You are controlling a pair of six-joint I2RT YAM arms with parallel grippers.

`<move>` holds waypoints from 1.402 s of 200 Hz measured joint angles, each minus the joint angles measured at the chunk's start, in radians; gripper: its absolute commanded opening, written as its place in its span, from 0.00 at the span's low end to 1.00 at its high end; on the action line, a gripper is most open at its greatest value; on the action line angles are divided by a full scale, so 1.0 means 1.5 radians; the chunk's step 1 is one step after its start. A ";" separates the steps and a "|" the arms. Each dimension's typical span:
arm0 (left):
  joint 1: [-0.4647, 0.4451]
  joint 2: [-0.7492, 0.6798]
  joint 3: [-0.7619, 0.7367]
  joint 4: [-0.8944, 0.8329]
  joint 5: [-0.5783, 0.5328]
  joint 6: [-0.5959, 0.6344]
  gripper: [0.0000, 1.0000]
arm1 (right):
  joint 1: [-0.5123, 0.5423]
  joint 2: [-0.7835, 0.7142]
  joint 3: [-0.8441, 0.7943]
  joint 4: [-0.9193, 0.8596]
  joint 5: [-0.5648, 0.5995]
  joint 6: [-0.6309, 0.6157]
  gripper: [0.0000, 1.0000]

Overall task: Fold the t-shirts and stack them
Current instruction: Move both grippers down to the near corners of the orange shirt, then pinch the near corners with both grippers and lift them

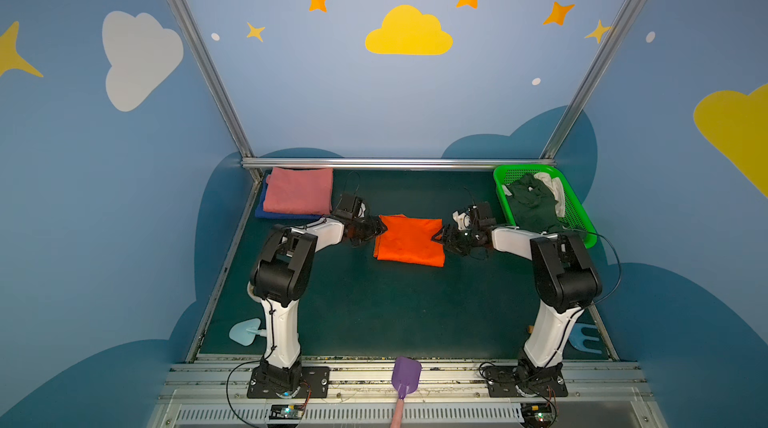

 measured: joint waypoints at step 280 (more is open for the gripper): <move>-0.040 0.033 0.027 -0.016 -0.065 -0.021 0.05 | -0.031 -0.061 -0.065 0.007 0.022 0.016 0.67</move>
